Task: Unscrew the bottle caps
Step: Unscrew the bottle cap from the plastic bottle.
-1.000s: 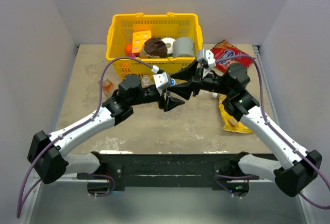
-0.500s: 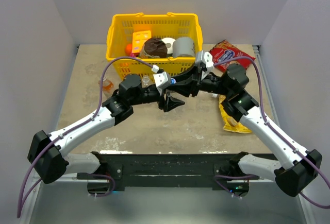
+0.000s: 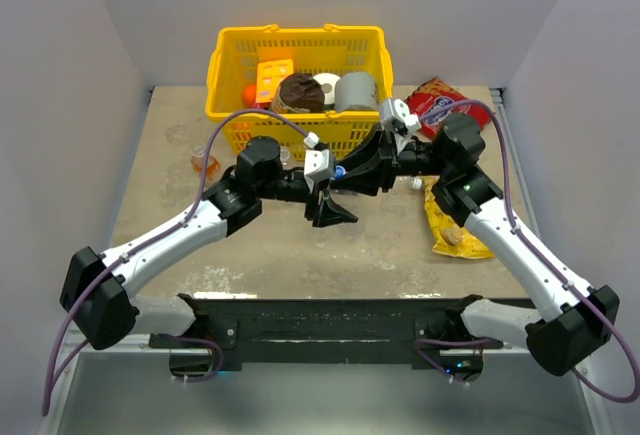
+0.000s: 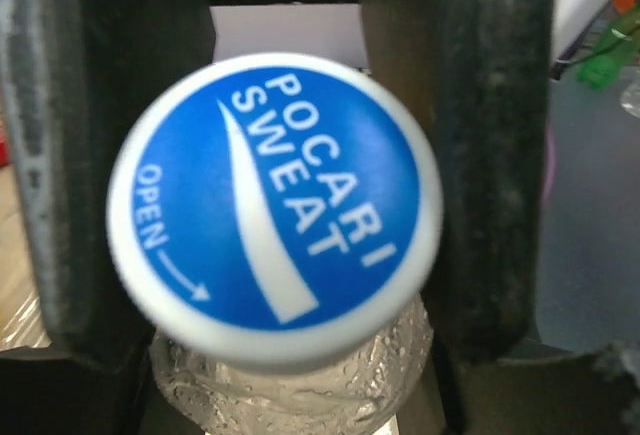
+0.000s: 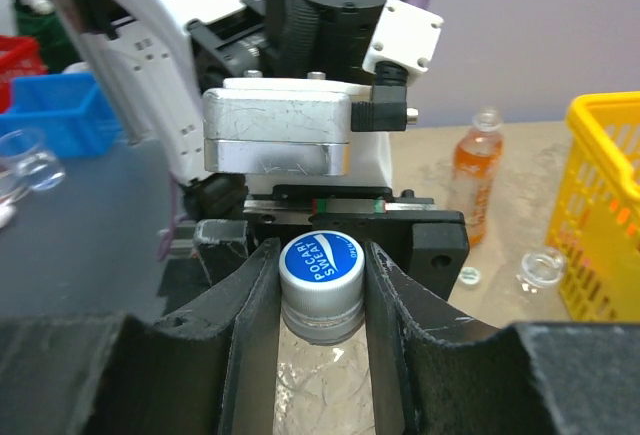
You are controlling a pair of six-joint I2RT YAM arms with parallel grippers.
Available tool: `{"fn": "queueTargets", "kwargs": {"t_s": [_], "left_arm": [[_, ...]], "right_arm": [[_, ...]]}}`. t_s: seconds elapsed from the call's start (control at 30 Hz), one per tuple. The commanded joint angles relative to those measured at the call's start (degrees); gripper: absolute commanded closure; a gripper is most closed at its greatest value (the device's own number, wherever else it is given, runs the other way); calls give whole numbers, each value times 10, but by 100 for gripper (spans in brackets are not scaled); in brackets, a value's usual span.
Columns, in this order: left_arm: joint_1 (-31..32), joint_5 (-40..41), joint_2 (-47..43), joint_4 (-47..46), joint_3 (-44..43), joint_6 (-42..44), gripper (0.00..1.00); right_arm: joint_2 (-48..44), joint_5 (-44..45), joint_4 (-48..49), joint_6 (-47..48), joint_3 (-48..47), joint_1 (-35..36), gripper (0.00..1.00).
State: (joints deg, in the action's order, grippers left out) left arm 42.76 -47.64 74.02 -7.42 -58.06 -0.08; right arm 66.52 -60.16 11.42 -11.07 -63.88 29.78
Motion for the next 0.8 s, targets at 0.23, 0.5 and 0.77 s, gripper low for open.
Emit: {"fn": "queueTargets", "kwargs": {"t_s": [0.23,0.5,0.77], "left_arm": [[13,-171,23,1,-52,5,68],[13,-112,6,0,-39,19,68],[11,35,-26,-21,-21,12,68]], "right_arm": [[36,-219,-28,-2,-35,-19,100],[5,-113,-61,18,-40,-31,66],[-59,43,-73,20,-22,-36,27]]}}
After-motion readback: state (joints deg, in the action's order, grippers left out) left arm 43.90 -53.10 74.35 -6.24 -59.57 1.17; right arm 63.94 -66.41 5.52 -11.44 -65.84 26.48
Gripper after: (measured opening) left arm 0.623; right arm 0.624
